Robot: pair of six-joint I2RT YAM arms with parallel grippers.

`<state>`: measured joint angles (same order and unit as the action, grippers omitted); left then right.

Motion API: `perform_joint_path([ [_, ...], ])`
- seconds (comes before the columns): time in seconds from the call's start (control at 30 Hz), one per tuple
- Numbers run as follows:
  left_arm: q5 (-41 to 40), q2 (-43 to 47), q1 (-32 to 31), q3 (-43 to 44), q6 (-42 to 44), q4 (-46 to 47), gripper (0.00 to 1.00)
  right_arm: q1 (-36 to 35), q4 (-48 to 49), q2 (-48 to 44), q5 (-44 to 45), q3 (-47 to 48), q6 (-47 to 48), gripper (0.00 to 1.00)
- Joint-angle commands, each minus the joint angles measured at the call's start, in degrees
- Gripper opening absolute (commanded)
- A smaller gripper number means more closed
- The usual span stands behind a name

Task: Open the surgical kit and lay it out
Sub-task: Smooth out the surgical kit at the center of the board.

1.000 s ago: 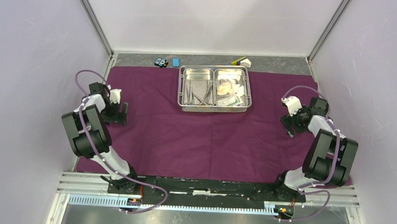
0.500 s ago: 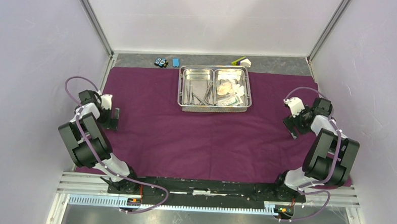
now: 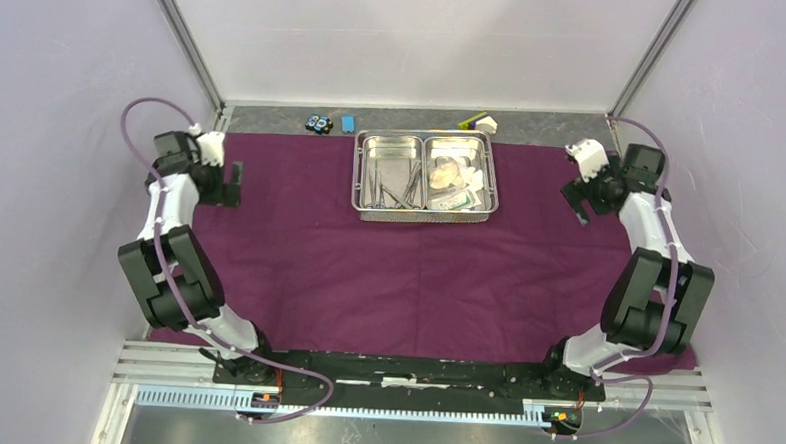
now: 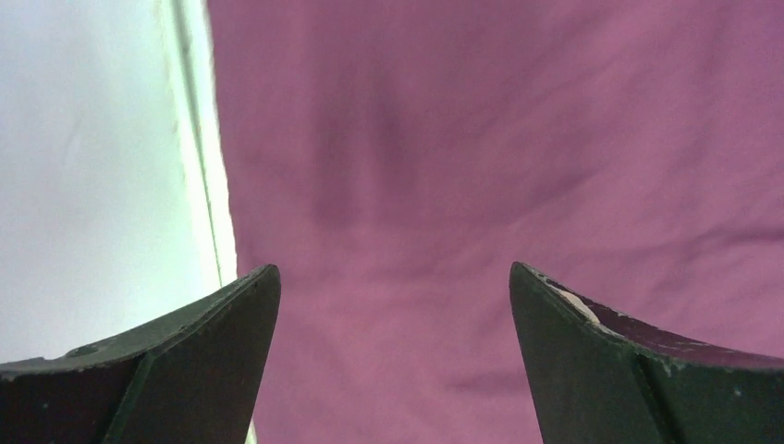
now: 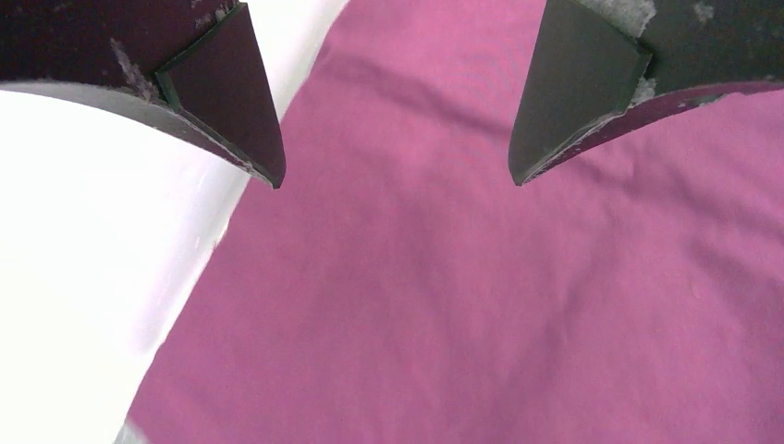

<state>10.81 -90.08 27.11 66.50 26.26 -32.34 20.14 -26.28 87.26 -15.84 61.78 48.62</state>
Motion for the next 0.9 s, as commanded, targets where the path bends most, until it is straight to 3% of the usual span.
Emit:
perform_joint_path([
  [0.0, 2.89, -5.36, -9.89, 5.72, -9.17, 7.98, 0.99, -5.53, 7.10, 7.06, 1.32, 6.66, -7.19, 0.98],
  [0.13, 2.21, -16.44, -15.08, 16.81, -15.83, 9.40, 1.00, -6.21, 8.65, 18.36, 1.67, 18.24, -13.64, 0.98],
  [0.33, 1.92, -31.68, -17.33, 32.35, -21.14, 5.07, 1.00, -6.27, 7.01, 31.99, 2.83, 31.04, -17.62, 0.98],
  [0.6, -5.77, -40.41, -17.16, 39.86, -19.71, -0.38, 1.00, -6.33, 8.36, 37.92, 8.65, 32.89, -16.24, 0.98],
  [0.87, -8.61, -46.10, -14.78, 47.01, -18.61, -8.44, 1.00, -6.33, 6.63, 41.48, 14.65, 36.46, -14.04, 0.98],
])
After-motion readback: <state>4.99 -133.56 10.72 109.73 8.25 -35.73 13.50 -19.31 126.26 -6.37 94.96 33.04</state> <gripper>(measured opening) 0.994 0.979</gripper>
